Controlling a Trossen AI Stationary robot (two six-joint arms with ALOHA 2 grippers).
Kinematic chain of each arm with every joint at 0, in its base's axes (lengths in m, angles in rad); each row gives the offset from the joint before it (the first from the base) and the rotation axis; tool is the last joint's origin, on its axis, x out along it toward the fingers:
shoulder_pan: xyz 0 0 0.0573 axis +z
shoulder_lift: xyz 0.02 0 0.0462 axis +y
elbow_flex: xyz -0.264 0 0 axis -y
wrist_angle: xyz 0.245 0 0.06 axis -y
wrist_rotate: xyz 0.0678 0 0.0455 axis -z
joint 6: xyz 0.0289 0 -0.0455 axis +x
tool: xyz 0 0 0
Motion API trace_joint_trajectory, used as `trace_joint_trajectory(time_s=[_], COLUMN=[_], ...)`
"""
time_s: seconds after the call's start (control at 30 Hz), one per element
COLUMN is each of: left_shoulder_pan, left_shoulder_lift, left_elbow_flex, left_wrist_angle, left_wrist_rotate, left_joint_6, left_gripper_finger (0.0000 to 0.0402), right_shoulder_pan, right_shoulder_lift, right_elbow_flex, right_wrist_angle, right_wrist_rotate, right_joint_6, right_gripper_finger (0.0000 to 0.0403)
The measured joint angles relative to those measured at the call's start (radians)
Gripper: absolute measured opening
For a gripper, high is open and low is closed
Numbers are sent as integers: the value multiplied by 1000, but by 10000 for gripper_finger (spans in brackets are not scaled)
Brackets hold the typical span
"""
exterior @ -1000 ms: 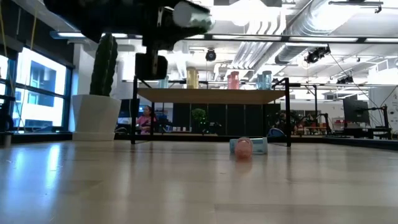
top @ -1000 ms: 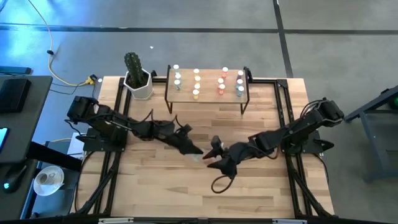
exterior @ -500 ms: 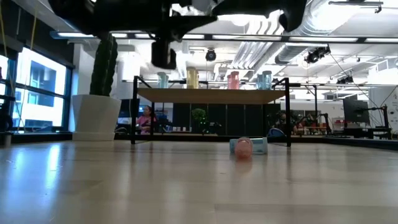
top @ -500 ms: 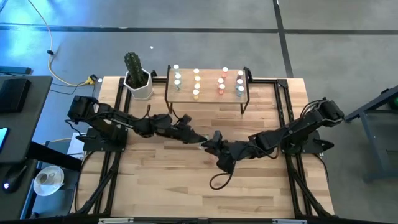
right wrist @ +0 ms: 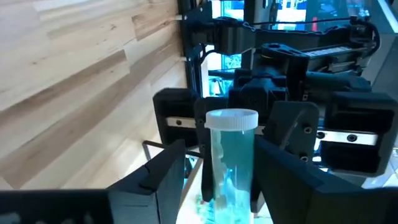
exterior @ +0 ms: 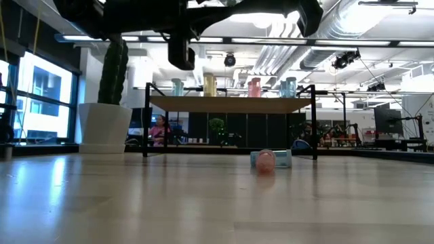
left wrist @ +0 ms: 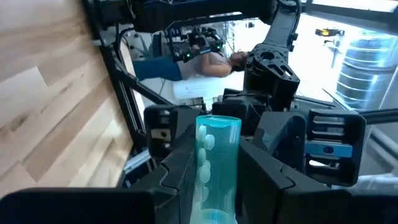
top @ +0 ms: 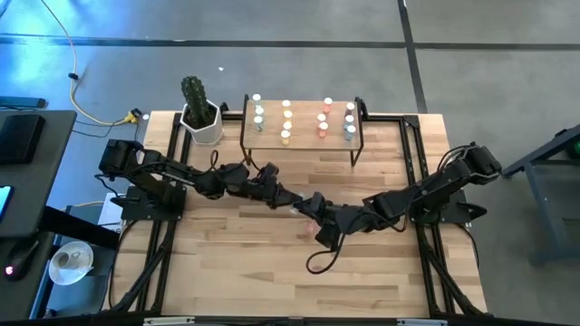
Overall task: Pick and place medicine bottles onto shelf by color
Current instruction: Put the light blue pill bottle on the shelf aligned with the other light blue pill bottle
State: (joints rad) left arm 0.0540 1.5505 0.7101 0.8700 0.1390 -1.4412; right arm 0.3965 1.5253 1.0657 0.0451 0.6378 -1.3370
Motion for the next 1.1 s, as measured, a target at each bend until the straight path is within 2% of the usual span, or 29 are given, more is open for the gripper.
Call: trace_joint_trajectory(time_s=[0.3,0.53,0.87,1.1], left_shoulder_pan=[-2,-2,0,0], left_shoulder_lift=[0,0,0,0], left_elbow_flex=[0,0,1,1], left_wrist_angle=[2,0,-2,-6], left_wrist_rotate=[10,10,9,9], left_joint_6=[-49,-49,-24,-22], left_gripper_finger=[93,93,93,93], right_shoulder_pan=[-5,-25,-26,-26], right_shoulder_lift=[0,1,1,1], right_elbow_flex=[0,0,-1,-1], right_wrist_angle=[39,46,55,58], right_wrist_rotate=[-9,-79,-85,-88], right_joint_6=[-38,-29,10,28], right_gripper_finger=[144,142,140,95])
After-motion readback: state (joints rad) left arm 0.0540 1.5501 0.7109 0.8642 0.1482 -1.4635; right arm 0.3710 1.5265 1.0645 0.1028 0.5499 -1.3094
